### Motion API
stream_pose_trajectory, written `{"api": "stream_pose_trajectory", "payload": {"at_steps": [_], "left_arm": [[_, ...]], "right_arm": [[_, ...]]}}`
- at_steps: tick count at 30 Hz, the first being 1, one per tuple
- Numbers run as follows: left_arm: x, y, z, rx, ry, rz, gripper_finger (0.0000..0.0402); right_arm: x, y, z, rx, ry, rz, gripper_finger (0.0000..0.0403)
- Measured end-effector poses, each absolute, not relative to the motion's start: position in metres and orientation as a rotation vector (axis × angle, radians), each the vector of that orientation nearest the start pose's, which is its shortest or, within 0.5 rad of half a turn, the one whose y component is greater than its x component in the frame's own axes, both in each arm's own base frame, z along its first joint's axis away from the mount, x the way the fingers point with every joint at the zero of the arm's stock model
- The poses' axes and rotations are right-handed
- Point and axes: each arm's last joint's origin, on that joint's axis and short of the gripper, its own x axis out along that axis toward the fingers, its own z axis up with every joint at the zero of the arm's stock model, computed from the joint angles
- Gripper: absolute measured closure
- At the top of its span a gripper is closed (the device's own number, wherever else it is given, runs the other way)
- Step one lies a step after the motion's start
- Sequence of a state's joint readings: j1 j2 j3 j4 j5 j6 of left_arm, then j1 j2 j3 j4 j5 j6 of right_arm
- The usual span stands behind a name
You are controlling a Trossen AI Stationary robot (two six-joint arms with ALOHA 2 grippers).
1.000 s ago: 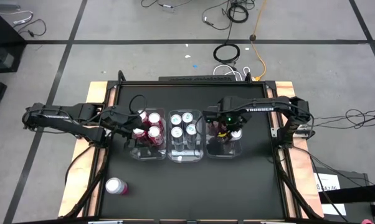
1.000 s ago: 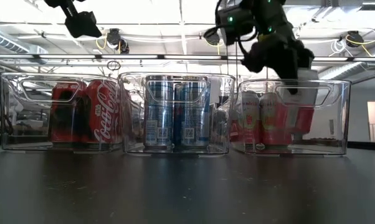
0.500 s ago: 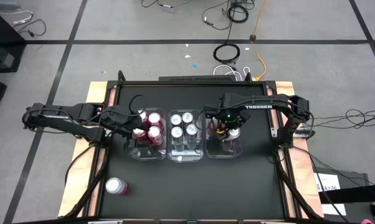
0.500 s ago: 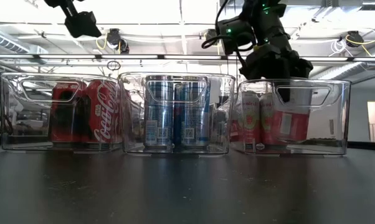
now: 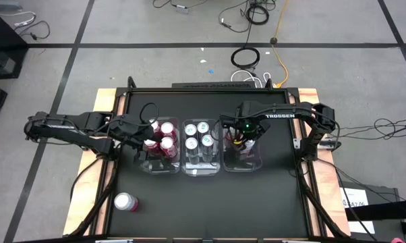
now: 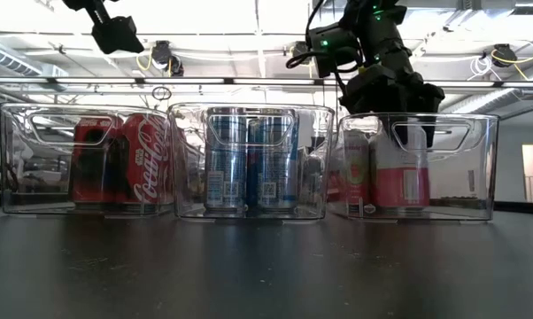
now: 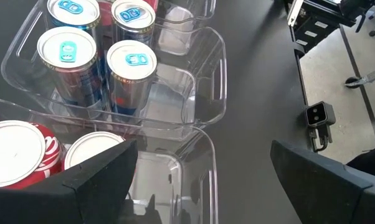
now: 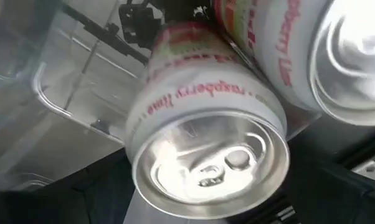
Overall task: Sort soda cans
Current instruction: Put the pink-white soda can to the right transparent bin
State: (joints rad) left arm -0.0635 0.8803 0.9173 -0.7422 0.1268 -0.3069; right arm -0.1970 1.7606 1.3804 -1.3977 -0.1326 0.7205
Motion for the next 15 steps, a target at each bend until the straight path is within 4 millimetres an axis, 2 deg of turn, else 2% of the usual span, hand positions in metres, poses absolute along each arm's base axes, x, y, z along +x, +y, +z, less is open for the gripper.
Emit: {"api": "stream_pose_trajectory", "payload": {"at_steps": [7, 15], "left_arm": [[0.167, -0.014, 0.314, -0.315, 0.729, -0.073, 0.0026], [0.167, -0.014, 0.314, -0.316, 0.728, -0.071, 0.0026]], "right_arm": [[0.280, -0.052, 0.249, 0.825, 1.707, -0.720, 0.0052], [0.251, -0.036, 0.297, 0.905, 1.490, -0.723, 0.0052]]}}
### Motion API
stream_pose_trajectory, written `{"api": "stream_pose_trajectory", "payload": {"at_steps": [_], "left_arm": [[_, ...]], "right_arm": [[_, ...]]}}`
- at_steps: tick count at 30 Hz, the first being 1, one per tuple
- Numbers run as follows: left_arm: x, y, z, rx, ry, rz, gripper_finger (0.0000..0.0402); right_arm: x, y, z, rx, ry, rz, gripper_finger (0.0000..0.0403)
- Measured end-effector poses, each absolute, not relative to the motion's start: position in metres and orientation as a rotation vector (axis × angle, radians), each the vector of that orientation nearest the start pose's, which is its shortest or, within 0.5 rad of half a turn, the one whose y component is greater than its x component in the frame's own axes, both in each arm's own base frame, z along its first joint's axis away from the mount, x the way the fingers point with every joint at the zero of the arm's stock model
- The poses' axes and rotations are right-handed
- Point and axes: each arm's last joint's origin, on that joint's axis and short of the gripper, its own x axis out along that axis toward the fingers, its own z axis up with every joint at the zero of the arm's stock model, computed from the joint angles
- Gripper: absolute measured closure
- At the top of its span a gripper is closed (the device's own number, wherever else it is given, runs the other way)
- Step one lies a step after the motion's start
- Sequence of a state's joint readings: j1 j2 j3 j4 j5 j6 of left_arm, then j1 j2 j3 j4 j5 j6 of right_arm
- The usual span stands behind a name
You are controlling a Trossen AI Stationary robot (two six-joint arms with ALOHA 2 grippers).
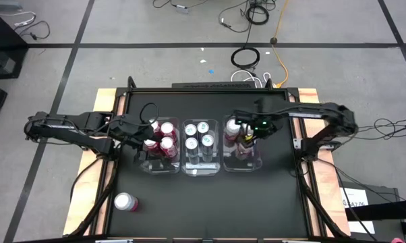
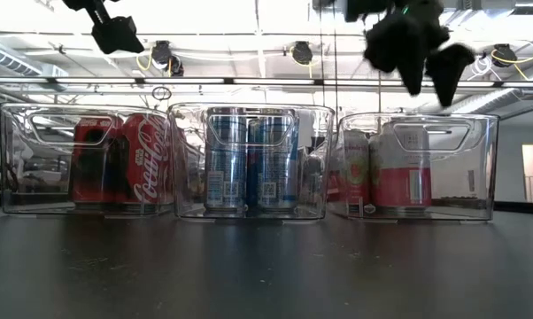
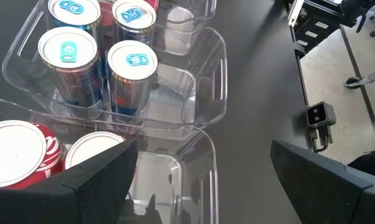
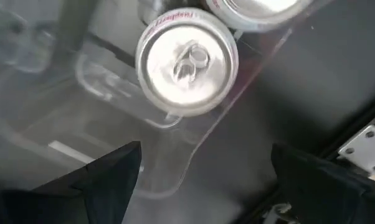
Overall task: Sort soda cans
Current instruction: Put the pink-white soda can to the right transparent bin
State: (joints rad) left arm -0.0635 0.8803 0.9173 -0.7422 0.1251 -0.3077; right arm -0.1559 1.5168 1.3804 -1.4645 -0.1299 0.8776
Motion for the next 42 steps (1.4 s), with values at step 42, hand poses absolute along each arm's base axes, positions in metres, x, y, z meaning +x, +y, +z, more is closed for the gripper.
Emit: {"api": "stream_pose_trajectory", "payload": {"at_steps": [42], "left_arm": [[0.169, -0.081, 0.314, -0.876, 0.945, 0.596, 0.0039]], "right_arm": [[0.206, 0.182, 0.301, 0.358, 0.930, -0.535, 0.0051]]}}
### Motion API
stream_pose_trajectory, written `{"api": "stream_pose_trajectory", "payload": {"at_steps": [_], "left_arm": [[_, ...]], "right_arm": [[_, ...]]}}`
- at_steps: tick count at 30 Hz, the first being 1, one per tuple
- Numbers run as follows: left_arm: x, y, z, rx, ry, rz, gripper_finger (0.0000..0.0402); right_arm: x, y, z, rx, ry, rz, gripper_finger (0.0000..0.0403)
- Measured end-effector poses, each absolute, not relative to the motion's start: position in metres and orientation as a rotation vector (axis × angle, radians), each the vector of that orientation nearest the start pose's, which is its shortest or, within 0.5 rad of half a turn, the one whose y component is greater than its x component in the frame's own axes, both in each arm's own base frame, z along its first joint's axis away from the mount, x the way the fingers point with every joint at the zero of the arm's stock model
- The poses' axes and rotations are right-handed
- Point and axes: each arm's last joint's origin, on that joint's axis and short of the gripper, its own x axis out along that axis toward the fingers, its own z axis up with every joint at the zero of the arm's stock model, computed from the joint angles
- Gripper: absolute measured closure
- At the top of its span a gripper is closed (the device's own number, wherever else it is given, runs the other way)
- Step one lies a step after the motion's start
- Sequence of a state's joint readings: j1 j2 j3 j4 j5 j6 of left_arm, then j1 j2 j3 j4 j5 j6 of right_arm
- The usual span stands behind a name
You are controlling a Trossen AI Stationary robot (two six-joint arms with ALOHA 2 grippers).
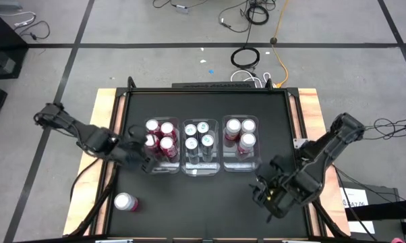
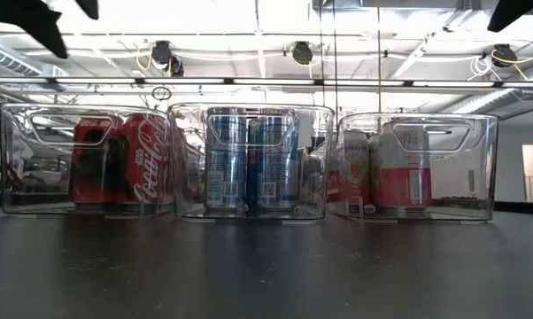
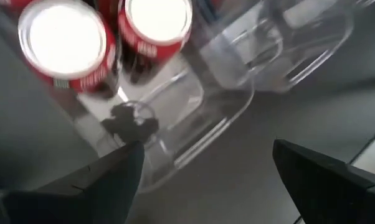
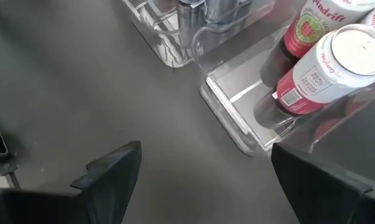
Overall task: Sort soda cans
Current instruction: Put the pink-white soda can to the right transparent bin
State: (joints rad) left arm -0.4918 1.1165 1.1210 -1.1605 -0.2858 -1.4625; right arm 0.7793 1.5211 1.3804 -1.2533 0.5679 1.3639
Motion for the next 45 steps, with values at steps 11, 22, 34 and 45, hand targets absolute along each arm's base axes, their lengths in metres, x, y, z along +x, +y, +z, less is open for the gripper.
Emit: {"api": "stream_pose_trajectory", "payload": {"at_steps": [11, 22, 34, 45], "left_arm": [[0.183, -0.124, 0.312, -0.899, 1.059, 0.593, 0.0039], [0.165, -0.144, 0.326, -0.875, 1.052, 0.524, 0.0039], [0.131, -0.186, 0.311, -0.860, 1.180, 0.555, 0.0039], [0.121, -0.209, 0.287, -0.692, 1.329, 0.631, 0.0039]], "right_arm": [[0.197, 0.195, 0.236, 0.561, 0.836, -0.589, 0.0051], [0.183, 0.211, 0.198, 0.851, 0.762, -0.543, 0.0051], [0.189, 0.216, 0.202, 0.959, 0.645, -0.519, 0.0051], [0.188, 0.214, 0.201, 0.953, 0.648, -0.541, 0.0051]]}}
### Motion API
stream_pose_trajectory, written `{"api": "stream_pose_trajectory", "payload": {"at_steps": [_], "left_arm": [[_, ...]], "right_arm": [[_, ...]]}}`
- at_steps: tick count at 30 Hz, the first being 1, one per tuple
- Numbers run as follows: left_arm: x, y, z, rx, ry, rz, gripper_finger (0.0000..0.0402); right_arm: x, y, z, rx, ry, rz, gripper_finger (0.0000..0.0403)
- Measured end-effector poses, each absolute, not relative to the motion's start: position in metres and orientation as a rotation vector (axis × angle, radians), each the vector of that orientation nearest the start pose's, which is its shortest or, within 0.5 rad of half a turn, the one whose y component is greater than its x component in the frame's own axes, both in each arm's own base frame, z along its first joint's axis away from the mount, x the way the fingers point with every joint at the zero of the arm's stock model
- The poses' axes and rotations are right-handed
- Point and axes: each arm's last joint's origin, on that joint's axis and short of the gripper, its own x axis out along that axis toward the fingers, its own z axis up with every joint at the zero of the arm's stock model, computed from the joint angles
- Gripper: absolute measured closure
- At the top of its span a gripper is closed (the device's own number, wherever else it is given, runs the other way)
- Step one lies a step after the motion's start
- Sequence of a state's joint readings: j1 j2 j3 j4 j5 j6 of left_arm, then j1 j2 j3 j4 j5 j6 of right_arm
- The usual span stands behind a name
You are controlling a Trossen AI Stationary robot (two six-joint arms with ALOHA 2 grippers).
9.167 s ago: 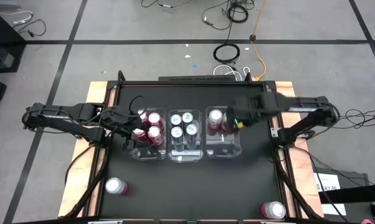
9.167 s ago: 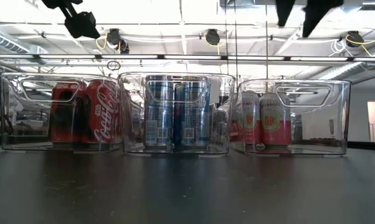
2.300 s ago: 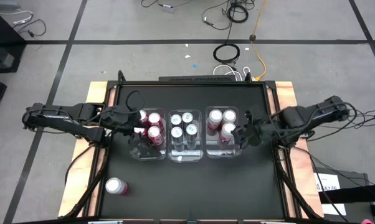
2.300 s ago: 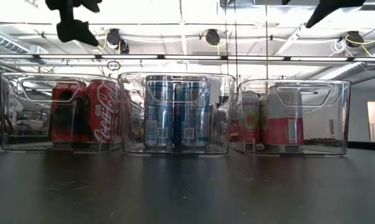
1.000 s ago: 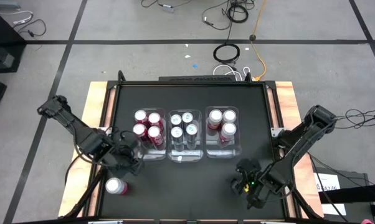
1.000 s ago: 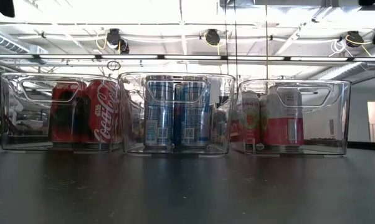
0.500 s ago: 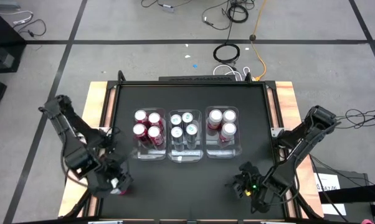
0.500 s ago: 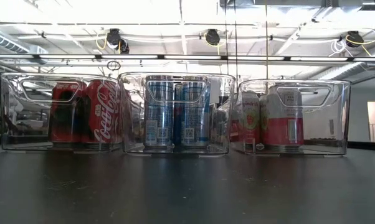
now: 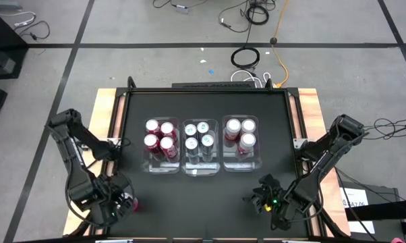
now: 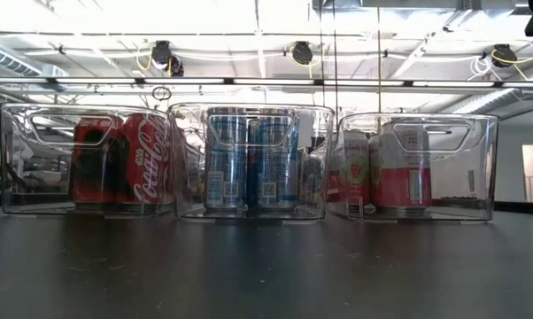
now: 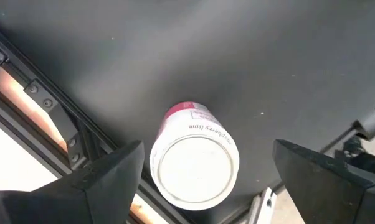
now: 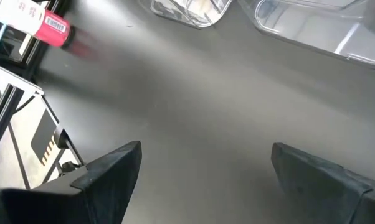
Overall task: Sort soda cans
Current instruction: Put the pink-white soda can to the right transparent bin
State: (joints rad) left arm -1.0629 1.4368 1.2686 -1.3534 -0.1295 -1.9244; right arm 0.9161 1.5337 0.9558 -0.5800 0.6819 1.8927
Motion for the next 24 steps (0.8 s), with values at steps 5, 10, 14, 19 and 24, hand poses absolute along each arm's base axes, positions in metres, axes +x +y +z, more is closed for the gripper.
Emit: {"api": "stream_pose_trajectory", "payload": {"at_steps": [5, 10, 14, 19, 24], "left_arm": [[0.124, -0.218, 0.276, -0.668, 1.345, 0.655, 0.0039], [0.126, -0.225, 0.270, -0.665, 1.372, 0.654, 0.0039], [0.126, -0.226, 0.265, -0.646, 1.393, 0.668, 0.0039], [0.123, -0.227, 0.253, -0.648, 1.432, 0.678, 0.0039], [0.123, -0.226, 0.240, -0.657, 1.437, 0.670, 0.0039]], "right_arm": [[0.188, 0.214, 0.201, 0.954, 0.648, -0.541, 0.0051], [0.188, 0.215, 0.201, 0.954, 0.649, -0.541, 0.0051], [0.188, 0.215, 0.201, 0.955, 0.649, -0.541, 0.0051], [0.188, 0.215, 0.201, 0.962, 0.649, -0.543, 0.0051], [0.188, 0.215, 0.201, 0.966, 0.652, -0.541, 0.0051]]}}
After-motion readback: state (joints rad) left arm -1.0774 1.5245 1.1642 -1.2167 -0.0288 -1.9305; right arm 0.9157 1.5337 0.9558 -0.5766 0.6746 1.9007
